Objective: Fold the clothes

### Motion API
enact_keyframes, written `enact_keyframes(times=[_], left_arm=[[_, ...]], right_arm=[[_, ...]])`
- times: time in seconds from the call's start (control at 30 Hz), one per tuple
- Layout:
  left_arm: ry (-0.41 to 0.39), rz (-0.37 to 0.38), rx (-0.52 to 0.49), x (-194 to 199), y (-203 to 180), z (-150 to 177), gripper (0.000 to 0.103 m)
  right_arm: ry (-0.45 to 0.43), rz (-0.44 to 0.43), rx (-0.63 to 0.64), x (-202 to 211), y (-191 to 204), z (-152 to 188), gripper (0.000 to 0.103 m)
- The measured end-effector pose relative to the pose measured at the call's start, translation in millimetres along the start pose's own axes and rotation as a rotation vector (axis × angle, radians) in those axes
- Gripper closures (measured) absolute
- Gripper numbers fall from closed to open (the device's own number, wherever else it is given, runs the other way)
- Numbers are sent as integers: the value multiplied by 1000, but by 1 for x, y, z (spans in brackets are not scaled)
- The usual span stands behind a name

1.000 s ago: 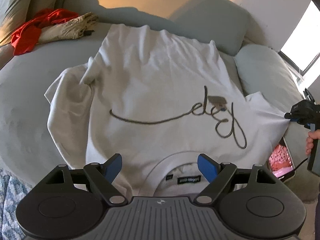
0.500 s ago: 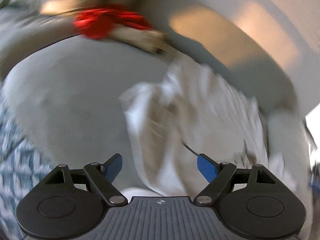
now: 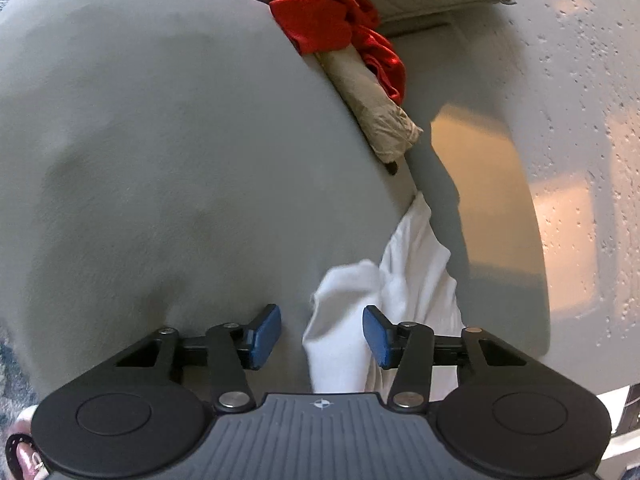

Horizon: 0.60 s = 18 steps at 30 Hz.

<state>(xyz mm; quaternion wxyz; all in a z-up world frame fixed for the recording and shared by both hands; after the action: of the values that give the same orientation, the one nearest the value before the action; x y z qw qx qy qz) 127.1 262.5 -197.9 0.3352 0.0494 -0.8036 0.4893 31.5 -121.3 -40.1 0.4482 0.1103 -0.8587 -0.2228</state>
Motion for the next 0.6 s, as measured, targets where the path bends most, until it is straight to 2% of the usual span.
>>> enact_keyframes(times=[0.17, 0.2, 0.3, 0.47, 0.5, 0.53, 0.6], left_arm=[[32, 23, -74, -18, -10, -6, 56], [43, 34, -85, -22, -11, -6, 62], [59, 63, -22, -28, -2, -7, 82], [21, 152, 122, -21, 13, -10, 83], [17, 159, 129, -21, 12, -10, 87], [12, 162, 133, -21, 11, -11, 98], [-11, 149, 124, -18, 8, -12, 103]], right_arm=[[-8, 30, -18, 6, -8, 1, 43], [-7, 35, -23, 5, -9, 1, 43], [9, 45, -36, 0, -11, 2, 43], [20, 47, -32, -2, -9, 5, 43], [19, 48, -31, -2, -8, 5, 43], [22, 48, -29, -2, -8, 5, 42], [27, 49, -22, -3, -6, 7, 42]])
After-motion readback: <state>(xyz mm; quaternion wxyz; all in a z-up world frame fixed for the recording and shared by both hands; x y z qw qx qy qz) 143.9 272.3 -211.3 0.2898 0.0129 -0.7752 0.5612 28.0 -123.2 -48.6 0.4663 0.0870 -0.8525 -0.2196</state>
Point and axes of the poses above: each gripper's, at about its wrist camera, not at the fingertips, and x roughly against the way its jaws point, y to its left, z to its underside, the point moved 4 cm from there along -x, roughly the way its jaws point, and after that the axes turned 3 degrees about -x, right-handed, at the moved point
